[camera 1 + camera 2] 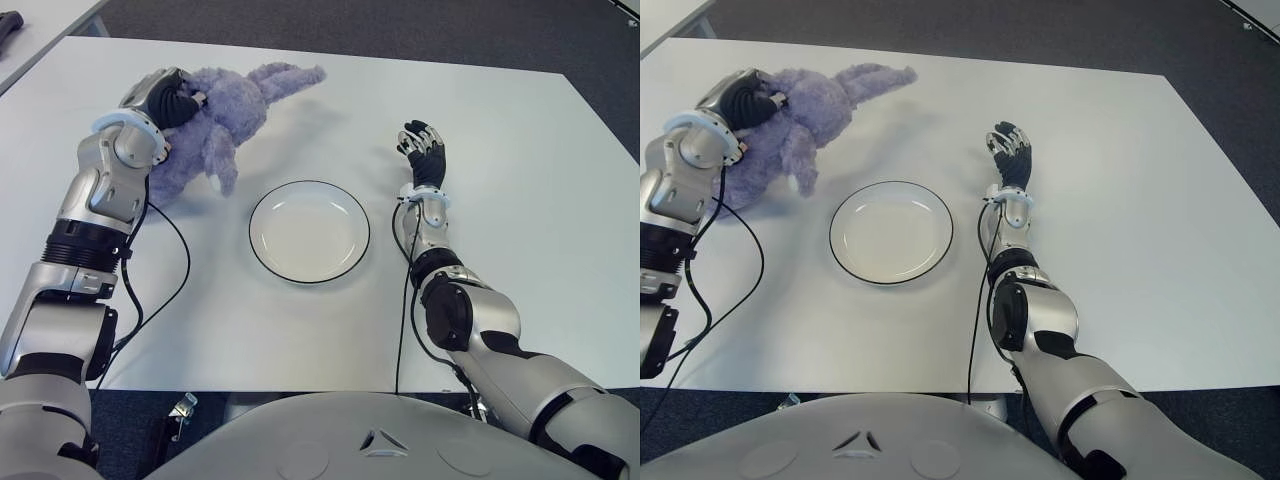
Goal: Put the doll into the plate.
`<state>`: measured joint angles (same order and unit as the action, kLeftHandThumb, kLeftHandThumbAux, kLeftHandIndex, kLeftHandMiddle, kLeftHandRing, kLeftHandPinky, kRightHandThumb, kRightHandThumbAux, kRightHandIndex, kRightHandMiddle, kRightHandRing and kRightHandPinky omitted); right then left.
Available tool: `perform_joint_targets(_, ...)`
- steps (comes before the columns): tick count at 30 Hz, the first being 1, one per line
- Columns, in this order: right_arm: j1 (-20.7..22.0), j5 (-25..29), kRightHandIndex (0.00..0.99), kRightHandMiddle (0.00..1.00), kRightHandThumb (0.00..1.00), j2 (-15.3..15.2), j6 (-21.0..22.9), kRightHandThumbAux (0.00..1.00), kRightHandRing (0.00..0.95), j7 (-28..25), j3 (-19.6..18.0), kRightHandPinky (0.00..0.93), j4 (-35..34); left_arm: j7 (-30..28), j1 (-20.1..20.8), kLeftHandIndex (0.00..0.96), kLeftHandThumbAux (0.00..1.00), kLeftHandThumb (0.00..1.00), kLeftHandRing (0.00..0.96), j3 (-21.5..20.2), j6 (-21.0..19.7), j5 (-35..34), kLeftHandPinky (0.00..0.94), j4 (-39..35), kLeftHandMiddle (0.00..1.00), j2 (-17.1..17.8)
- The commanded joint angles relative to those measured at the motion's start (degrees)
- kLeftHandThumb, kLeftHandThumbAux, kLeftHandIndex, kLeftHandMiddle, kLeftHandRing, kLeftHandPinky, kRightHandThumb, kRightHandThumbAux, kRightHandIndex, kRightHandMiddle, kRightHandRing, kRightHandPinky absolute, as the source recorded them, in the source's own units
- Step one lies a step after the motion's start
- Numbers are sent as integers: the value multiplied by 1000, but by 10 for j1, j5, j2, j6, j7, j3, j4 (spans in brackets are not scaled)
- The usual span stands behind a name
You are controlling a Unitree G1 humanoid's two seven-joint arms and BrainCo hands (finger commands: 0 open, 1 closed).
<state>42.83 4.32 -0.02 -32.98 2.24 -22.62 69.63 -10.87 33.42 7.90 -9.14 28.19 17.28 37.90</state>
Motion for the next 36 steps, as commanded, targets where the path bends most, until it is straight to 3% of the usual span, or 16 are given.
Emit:
perform_joint_targets(1, -130, 17, 261, 276, 369, 32, 24, 840, 272, -6, -15, 307, 70, -20, 22, 766, 628, 832, 830, 11, -8, 20, 833, -13, 826, 12)
perform_joint_targets(13, -130, 7, 260, 275, 353, 30, 26, 822, 271, 8, -7, 307, 71, -33, 47, 775, 633, 813, 838, 12, 5, 20, 847, -1, 833, 16)
perform_joint_targets(18, -129, 6, 263, 284, 346, 30, 27, 820, 277, 10, -7, 309, 71, -33, 60, 759, 627, 806, 819, 17, 8, 26, 796, 4, 814, 15)
perform_joint_targets(22, -129, 7, 266, 281, 349, 31, 27, 825, 272, 12, -7, 305, 71, -38, 70, 757, 623, 805, 817, 23, 6, 33, 825, -2, 809, 18)
perform_joint_targets(26, -129, 9, 263, 277, 351, 31, 27, 828, 271, 15, -9, 307, 71, -46, 81, 787, 625, 860, 834, 31, 4, 46, 823, -9, 824, 22)
perform_joint_targets(36, -129, 6, 258, 273, 345, 31, 25, 826, 274, 13, -6, 311, 71, -51, 95, 787, 633, 887, 839, 34, -11, 51, 834, -6, 832, 15)
